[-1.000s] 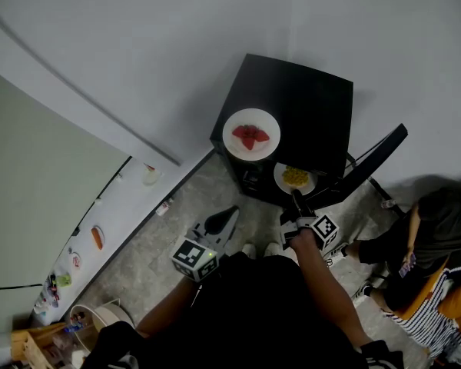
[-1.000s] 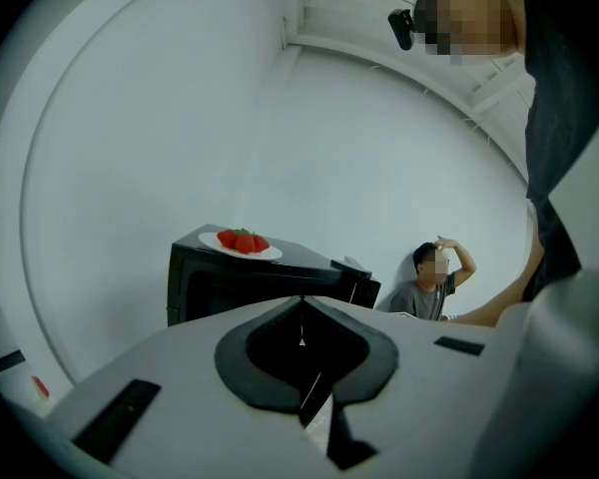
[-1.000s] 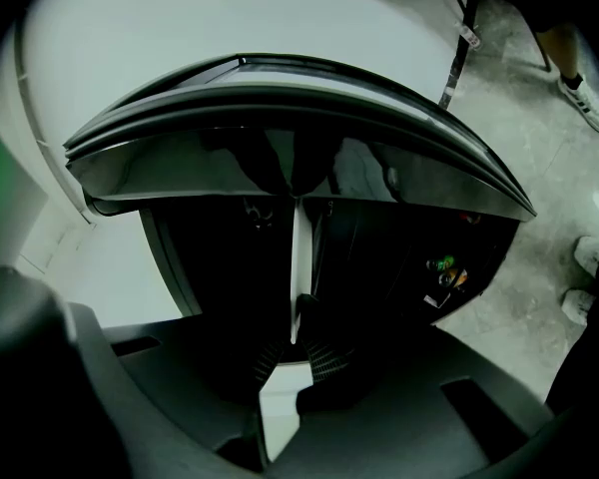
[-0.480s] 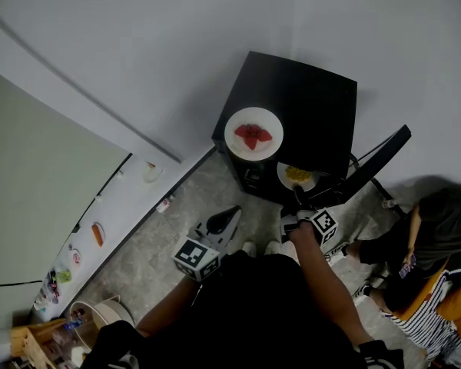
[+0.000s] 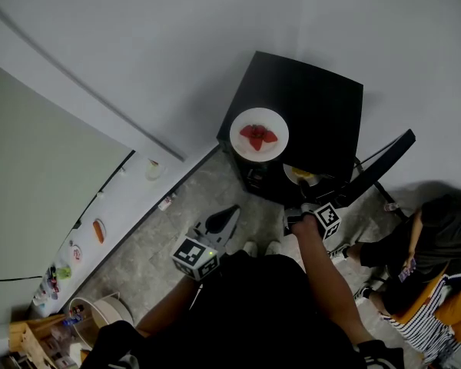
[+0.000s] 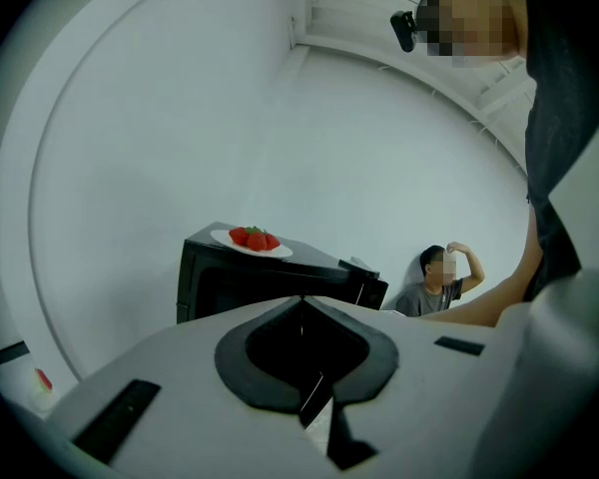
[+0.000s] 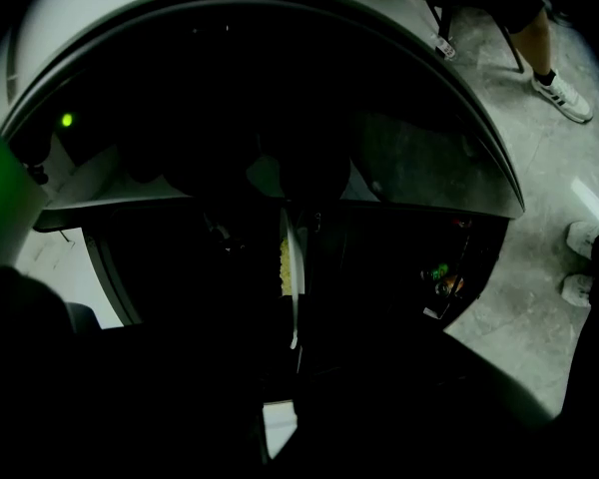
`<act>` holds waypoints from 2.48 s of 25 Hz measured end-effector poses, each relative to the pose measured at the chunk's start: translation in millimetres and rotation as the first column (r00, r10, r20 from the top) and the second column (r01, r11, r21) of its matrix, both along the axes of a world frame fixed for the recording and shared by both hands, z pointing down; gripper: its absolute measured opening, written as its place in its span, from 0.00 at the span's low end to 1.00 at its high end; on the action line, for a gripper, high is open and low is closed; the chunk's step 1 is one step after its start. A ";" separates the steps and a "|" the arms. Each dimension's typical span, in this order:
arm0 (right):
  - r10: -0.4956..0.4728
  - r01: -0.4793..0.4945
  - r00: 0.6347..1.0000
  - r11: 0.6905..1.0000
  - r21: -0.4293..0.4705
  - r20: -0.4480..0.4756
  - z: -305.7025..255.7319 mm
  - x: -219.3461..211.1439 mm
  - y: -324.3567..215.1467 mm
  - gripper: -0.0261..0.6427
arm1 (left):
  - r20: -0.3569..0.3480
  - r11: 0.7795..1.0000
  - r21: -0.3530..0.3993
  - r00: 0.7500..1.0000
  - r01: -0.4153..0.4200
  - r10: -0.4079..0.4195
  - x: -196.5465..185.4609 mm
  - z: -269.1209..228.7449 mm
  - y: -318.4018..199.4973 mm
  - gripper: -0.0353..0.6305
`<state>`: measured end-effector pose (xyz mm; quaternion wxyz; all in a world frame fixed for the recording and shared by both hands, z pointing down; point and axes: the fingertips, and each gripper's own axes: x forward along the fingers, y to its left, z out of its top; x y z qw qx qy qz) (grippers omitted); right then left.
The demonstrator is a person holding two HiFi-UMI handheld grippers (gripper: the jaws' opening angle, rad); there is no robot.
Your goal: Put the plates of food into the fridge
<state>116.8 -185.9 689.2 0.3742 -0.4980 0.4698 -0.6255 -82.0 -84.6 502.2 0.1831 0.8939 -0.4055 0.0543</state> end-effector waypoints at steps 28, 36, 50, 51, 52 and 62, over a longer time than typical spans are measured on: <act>-0.026 0.027 0.998 0.999 0.021 -0.064 2.6 4.7 -0.3 0.09 | -0.004 1.000 -0.009 1.000 0.008 -0.008 4.8 0.1 2.7 0.09; -0.118 0.137 0.972 0.987 0.082 -0.204 -15.2 2.6 21.5 0.09 | -0.009 1.000 -0.004 1.000 -0.001 0.001 11.6 0.3 8.4 0.09; -0.171 0.310 0.873 0.918 0.248 -0.457 -79.2 -3.9 63.0 0.09 | -0.061 1.000 -0.009 0.998 0.002 -0.003 9.7 -2.9 20.3 0.09; -0.169 0.320 0.864 0.912 0.258 -0.474 -84.0 -4.4 66.2 0.09 | -0.070 1.000 -0.012 0.998 0.003 -0.004 10.3 -2.6 21.9 0.09; -0.169 0.334 0.852 0.904 0.267 -0.496 -89.0 -5.2 69.2 0.09 | -0.076 1.000 -0.015 0.997 0.003 -0.004 11.1 -2.6 23.4 0.09; -0.151 0.502 0.711 0.793 0.346 -0.687 -142.1 -24.2 97.1 0.09 | -0.044 1.000 -0.017 0.999 0.019 -0.019 10.0 -0.8 31.0 0.09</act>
